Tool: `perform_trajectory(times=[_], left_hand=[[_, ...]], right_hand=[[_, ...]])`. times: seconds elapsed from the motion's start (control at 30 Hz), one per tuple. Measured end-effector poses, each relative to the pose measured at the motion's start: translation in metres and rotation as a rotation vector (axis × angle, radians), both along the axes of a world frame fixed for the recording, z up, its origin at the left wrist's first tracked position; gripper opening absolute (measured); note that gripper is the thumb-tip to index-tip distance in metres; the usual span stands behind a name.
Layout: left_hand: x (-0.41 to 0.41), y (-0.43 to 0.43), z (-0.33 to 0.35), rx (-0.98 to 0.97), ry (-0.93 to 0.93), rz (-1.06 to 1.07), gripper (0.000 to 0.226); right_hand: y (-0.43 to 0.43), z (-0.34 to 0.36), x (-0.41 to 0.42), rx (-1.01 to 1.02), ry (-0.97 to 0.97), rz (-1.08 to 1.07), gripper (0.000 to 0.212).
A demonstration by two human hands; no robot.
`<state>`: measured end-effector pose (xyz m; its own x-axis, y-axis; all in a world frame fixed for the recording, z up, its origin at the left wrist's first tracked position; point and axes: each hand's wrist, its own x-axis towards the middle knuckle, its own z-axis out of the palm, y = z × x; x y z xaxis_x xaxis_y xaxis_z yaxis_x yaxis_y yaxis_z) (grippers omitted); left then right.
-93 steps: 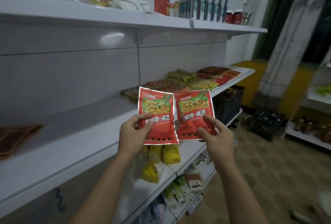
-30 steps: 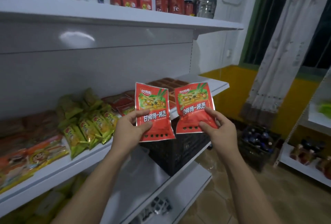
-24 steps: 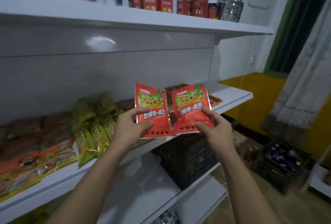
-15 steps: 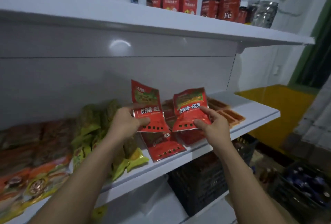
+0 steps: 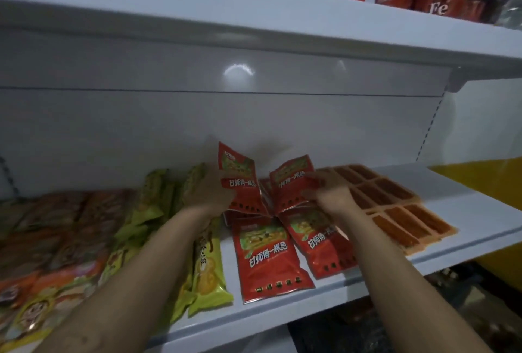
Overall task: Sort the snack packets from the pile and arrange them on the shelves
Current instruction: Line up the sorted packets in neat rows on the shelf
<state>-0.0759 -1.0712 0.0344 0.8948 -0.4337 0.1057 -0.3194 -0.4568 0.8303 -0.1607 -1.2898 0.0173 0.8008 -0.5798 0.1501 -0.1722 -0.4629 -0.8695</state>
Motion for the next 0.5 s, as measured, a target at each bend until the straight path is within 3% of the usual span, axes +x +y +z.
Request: perform_trajectory(times=[0.17, 0.27, 0.4, 0.5], left_hand=[[0.008, -0.020, -0.007, -0.021, 0.102, 0.065, 0.022], [0.012, -0.036, -0.009, 0.084, 0.071, 0.093, 0.022], [0.021, -0.056, -0.017, 0.308, 0.002, 0.108, 0.016], [0.026, -0.068, -0.026, 0.578, -0.104, 0.119, 0.028]], right_hand=[[-0.027, -0.005, 0.035, 0.004, 0.128, 0.088, 0.056], [-0.038, -0.003, 0.046, -0.224, 0.199, 0.160, 0.053], [-0.049, -0.003, 0.054, -0.473, 0.316, 0.279, 0.030], [-0.056, -0.007, 0.061, -0.745, 0.394, 0.276, 0.043]])
